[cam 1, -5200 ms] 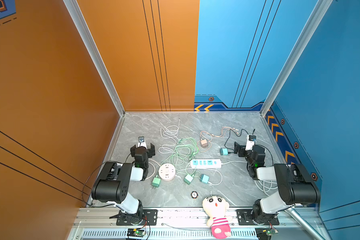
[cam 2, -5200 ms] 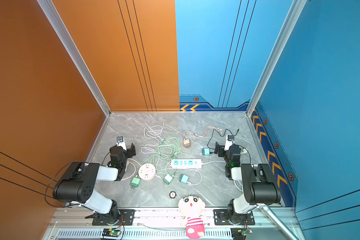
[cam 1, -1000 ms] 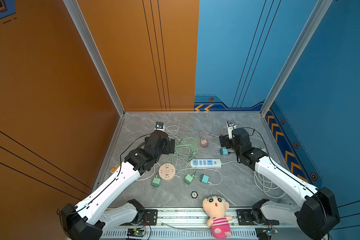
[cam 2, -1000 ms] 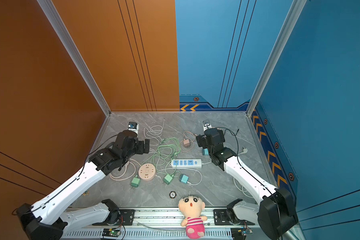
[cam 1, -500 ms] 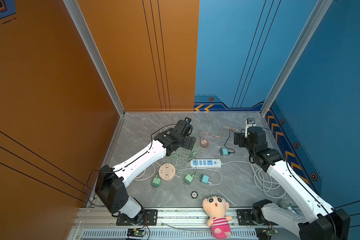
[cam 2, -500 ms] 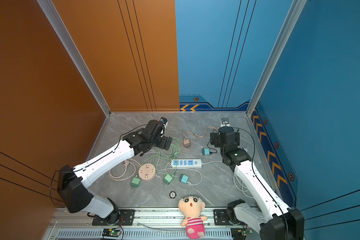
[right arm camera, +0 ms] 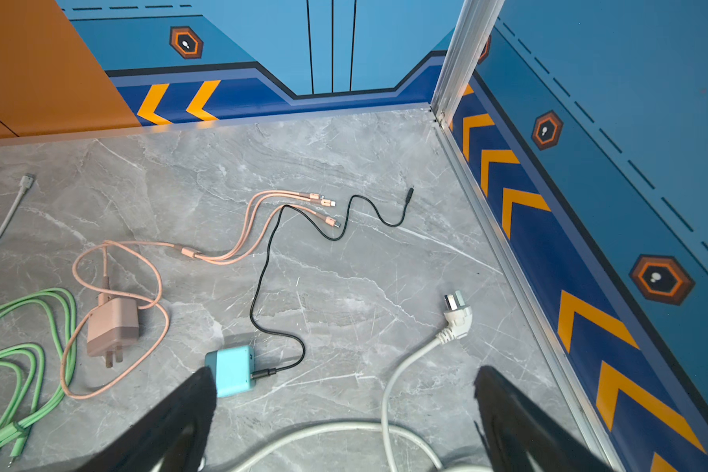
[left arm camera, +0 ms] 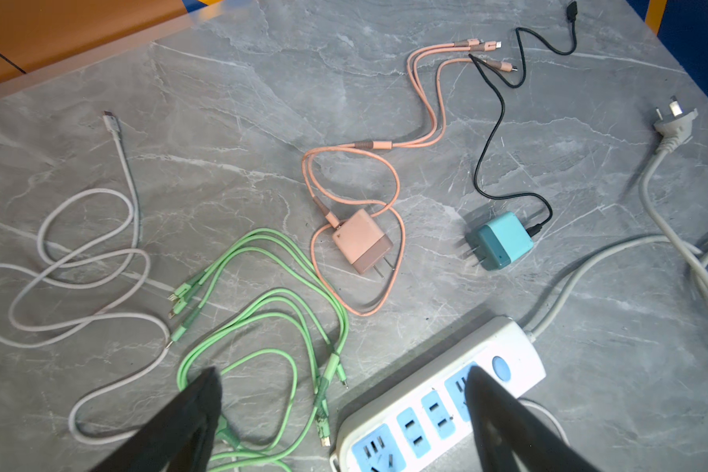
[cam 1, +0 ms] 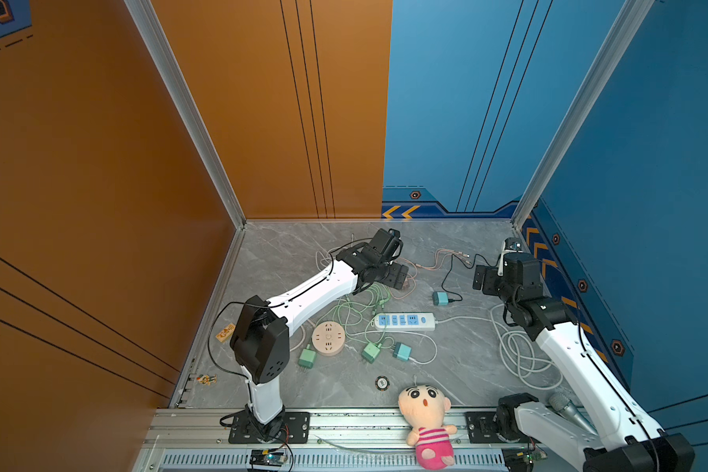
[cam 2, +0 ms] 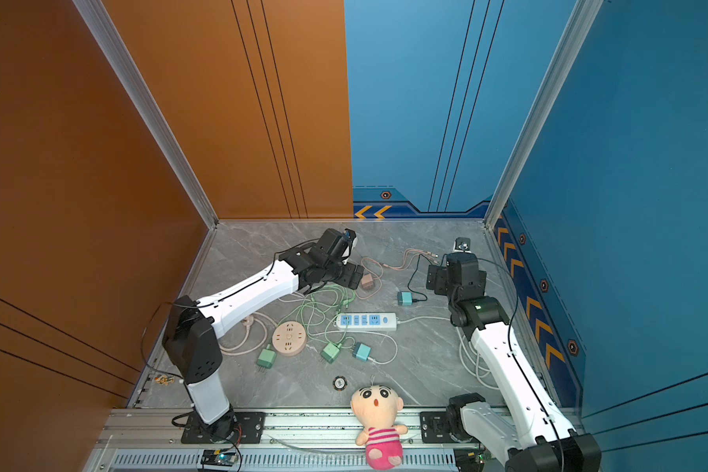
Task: Insert plugs into power strip
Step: Pick up the plug from the middle-right of the table.
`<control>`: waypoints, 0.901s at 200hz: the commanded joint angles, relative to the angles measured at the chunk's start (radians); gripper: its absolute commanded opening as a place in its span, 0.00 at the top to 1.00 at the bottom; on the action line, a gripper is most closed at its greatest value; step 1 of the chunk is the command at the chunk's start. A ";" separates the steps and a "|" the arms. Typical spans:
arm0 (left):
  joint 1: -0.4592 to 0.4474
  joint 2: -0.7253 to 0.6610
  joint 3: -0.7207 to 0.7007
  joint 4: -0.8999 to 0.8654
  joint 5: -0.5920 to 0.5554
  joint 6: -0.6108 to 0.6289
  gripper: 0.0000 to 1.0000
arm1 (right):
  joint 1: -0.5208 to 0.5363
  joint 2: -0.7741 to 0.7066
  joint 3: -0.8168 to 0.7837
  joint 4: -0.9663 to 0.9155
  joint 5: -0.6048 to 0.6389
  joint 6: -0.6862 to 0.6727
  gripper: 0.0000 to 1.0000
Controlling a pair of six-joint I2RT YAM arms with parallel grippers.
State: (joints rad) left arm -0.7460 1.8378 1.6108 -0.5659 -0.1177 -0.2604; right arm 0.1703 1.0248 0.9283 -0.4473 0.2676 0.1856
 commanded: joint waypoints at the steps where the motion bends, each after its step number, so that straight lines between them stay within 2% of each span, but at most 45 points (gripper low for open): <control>1: -0.016 0.037 0.032 -0.017 0.005 -0.070 0.11 | -0.006 0.025 -0.013 -0.036 -0.043 0.043 0.00; 15: -0.016 0.047 0.042 -0.025 -0.011 -0.104 0.13 | -0.006 0.038 -0.009 -0.037 -0.049 0.052 0.00; 19: -0.016 0.048 0.044 -0.027 -0.010 -0.110 0.18 | -0.007 0.040 -0.008 -0.037 -0.055 0.054 0.00; 25: -0.017 0.049 0.047 -0.026 -0.005 -0.117 0.20 | -0.008 0.043 -0.008 -0.037 -0.062 0.056 0.00; 59: -0.039 0.078 0.067 -0.027 0.035 -0.134 0.21 | -0.007 0.068 -0.012 -0.036 -0.066 0.066 0.00; 73: -0.061 0.114 0.095 -0.025 0.069 -0.082 0.21 | -0.008 0.084 -0.013 -0.037 -0.064 0.074 0.00; 108: -0.144 0.200 0.161 -0.024 0.118 0.145 0.19 | -0.017 0.100 -0.015 -0.037 -0.079 0.095 0.00; 135: -0.148 0.270 0.187 0.003 0.223 0.202 0.19 | -0.067 0.099 -0.025 -0.051 -0.092 0.157 0.00; 148: -0.148 0.290 0.166 0.060 0.263 0.230 0.18 | -0.116 0.103 -0.039 -0.054 -0.146 0.200 0.00; 180: -0.153 0.353 0.203 0.100 0.247 0.246 0.17 | -0.172 0.122 -0.063 -0.054 -0.198 0.229 0.02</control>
State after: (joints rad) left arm -0.9043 2.1540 1.7752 -0.5117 0.0990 -0.0700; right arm 0.0181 1.1309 0.8917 -0.4648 0.1265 0.3584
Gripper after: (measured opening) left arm 0.831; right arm 0.985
